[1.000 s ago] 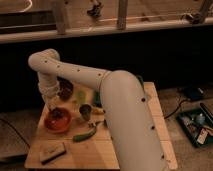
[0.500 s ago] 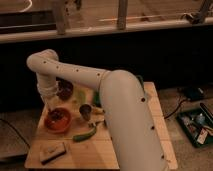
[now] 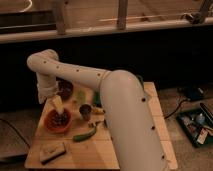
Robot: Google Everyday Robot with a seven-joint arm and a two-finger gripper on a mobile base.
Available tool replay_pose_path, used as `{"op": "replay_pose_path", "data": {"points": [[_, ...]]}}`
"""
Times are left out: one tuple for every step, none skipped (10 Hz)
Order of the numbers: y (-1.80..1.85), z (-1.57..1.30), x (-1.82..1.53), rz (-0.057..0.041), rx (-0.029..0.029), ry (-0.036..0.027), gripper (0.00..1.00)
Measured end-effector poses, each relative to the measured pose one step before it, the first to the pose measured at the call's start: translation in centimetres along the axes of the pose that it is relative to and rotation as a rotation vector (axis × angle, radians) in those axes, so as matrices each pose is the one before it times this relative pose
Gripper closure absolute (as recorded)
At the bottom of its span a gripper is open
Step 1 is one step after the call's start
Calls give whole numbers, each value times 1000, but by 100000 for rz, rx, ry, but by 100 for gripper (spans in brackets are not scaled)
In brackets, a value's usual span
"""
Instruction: Place grapes in red bowl
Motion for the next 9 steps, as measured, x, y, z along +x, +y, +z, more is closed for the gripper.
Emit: {"op": "replay_pose_path", "data": {"points": [[-7,25,-1,-38,-52,-310,20],[45,0,41,-71,-164,-275,20],[13,21,20,-457,-18,-331,20],[-21,-10,3,-389,57,-46,20],[-59,47,7,-1038,68,-144,20],[-94,19,-57,-1161,135,-219,20],[-32,38,-2,-491,1,-71,20],[-12,16,0,4,23,-35,20],[11,-11,16,30,13,6,20]]}}
